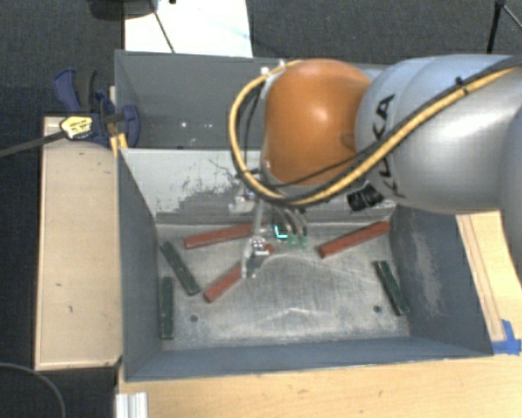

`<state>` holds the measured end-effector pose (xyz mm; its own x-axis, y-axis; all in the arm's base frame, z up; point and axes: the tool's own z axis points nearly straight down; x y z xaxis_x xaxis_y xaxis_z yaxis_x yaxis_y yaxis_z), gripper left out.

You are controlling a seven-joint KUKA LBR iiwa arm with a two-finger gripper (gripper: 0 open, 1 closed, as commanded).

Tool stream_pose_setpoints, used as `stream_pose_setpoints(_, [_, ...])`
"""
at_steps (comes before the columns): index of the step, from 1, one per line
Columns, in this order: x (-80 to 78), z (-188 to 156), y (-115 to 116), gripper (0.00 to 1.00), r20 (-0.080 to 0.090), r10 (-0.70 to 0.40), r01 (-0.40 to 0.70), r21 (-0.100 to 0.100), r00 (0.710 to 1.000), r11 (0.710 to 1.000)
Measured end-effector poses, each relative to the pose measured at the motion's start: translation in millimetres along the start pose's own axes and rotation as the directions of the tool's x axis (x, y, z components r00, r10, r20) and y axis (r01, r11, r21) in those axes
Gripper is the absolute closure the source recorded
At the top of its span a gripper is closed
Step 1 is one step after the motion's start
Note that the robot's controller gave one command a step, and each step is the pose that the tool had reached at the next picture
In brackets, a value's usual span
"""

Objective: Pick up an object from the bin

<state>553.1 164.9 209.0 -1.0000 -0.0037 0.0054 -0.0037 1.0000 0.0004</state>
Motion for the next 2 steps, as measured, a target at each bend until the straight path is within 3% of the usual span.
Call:
stream_pose_setpoints(1, [-1.9, -5, -1, 0.0, 0.008, 0.005, -0.005, -0.001, 1.0, 1.0])
stream_pose_setpoints(2, [-17.2, 33, -24, 0.0, 0.013, -0.288, 0.288, 0.001, 0.957, 0.958])
